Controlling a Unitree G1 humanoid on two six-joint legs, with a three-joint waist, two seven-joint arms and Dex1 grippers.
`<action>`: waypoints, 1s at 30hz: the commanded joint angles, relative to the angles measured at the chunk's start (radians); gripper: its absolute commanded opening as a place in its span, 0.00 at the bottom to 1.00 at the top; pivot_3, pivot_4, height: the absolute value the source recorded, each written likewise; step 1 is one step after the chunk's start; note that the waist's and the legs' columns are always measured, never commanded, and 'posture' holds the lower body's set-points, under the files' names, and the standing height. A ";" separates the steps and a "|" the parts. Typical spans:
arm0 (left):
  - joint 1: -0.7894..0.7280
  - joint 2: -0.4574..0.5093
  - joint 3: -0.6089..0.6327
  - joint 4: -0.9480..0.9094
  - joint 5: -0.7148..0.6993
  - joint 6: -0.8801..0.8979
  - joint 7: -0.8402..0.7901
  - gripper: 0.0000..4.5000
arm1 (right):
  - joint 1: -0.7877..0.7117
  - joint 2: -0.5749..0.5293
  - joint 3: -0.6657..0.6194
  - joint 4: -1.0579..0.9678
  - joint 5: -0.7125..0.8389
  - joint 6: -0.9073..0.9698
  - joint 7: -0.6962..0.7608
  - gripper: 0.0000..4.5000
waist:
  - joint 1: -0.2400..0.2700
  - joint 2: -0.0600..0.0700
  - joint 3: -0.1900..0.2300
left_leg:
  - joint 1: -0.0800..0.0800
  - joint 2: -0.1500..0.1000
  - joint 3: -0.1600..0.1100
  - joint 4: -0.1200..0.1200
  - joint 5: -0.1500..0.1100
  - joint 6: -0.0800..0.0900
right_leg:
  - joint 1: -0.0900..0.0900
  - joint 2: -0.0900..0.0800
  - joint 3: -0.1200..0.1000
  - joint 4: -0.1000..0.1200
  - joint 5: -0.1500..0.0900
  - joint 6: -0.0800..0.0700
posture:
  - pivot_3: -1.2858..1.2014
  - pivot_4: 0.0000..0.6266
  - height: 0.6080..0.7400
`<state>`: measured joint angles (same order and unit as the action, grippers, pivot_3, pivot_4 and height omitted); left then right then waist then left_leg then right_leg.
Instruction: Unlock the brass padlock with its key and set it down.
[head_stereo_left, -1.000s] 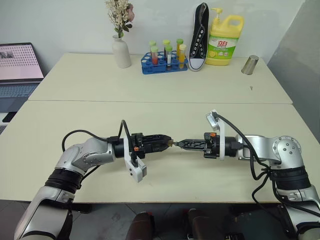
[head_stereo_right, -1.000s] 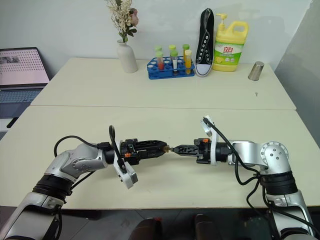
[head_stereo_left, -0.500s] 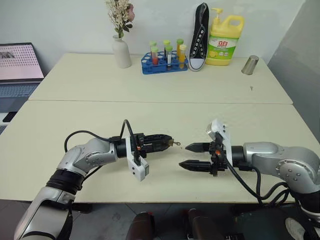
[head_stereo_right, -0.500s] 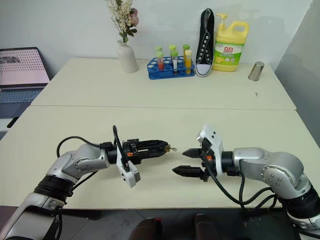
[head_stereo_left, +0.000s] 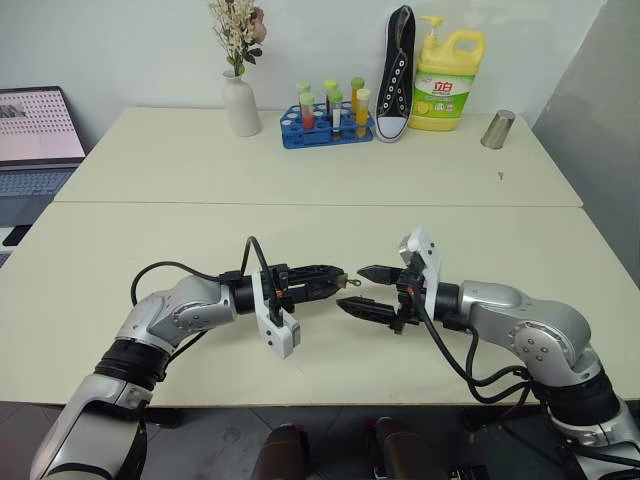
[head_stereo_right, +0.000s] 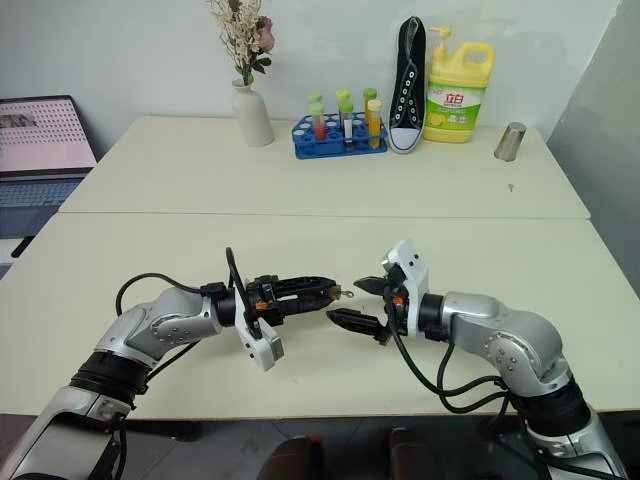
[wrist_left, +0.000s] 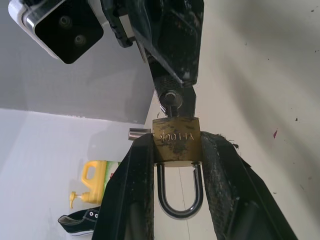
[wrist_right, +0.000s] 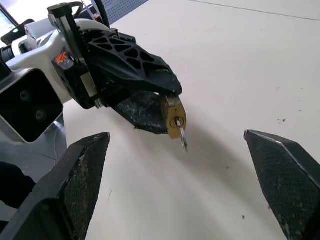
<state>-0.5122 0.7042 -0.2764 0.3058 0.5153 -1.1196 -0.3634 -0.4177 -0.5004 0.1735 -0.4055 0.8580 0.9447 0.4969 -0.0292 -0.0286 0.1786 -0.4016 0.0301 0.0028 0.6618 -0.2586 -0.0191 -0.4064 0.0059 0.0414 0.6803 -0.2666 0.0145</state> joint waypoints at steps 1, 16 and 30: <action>-0.002 -0.001 0.012 -0.035 -0.030 0.000 0.011 0.21 | -0.037 0.025 -0.045 0.004 0.032 0.030 0.002 1.00 | 0.000 0.000 0.000 | 0.000 0.000 0.000 0.000 0.000 0.000 | 0.000 0.000 0.000 0.000 0.000 0.000 | 0.52 0.24 1.00; 0.004 -0.003 0.010 -0.052 -0.036 0.010 0.006 0.21 | -0.077 0.065 -0.055 0.034 0.033 0.078 0.039 0.29 | 0.000 0.000 0.000 | 0.000 0.000 0.000 0.000 0.000 0.000 | 0.000 0.000 0.000 0.000 0.000 0.000 | 0.52 0.24 1.00; 0.027 0.005 -0.017 -0.065 -0.181 0.028 -0.057 0.39 | -0.072 0.064 -0.044 0.017 0.028 0.079 0.074 0.03 | 0.000 0.000 0.000 | 0.000 0.000 0.000 0.000 0.000 0.000 | 0.000 0.000 0.000 0.000 0.000 0.000 | 0.52 0.24 1.00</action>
<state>-0.4832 0.7054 -0.2966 0.2792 0.4002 -1.0948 -0.4146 -0.4824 -0.4387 0.1386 -0.3494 0.8759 1.0247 0.5490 -0.0295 -0.0286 0.1786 -0.4015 0.0301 0.0026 0.6619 -0.2586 -0.0191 -0.4064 0.0059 0.0413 0.6804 -0.2665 0.0144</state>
